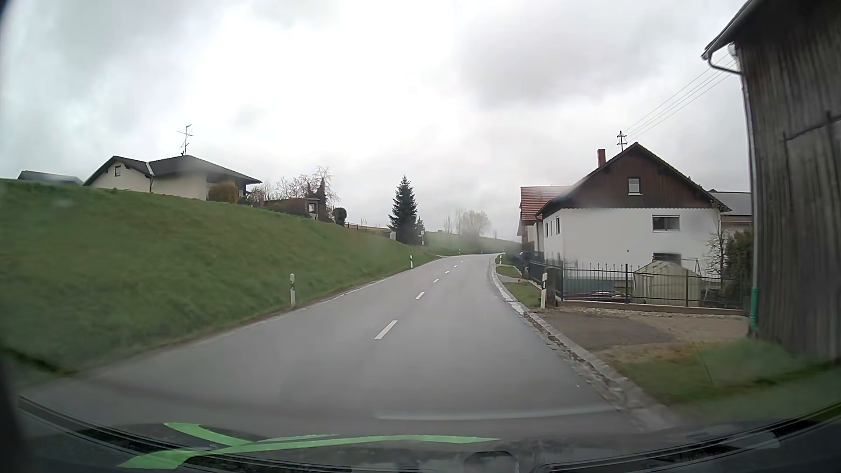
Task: Follow the waypoints while adhering to traffic rules and regulations
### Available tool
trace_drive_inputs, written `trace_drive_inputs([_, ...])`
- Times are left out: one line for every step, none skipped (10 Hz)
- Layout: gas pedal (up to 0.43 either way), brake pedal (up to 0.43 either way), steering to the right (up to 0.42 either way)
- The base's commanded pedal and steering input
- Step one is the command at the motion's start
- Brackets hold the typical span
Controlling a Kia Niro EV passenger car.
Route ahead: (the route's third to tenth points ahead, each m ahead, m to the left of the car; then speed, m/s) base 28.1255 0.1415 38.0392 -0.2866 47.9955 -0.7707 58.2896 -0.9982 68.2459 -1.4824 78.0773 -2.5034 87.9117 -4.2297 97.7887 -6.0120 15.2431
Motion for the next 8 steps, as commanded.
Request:
trace_drive_inputs([0.150,0.000,0.009])
trace_drive_inputs([0.150,0.000,0.009])
trace_drive_inputs([0.150,0.000,0.009])
trace_drive_inputs([0.150,0.000,0.008])
trace_drive_inputs([0.150,0.000,0.009])
trace_drive_inputs([0.150,0.000,0.008])
trace_drive_inputs([0.150,0.000,0.009])
trace_drive_inputs([0.138,0.000,0.009])
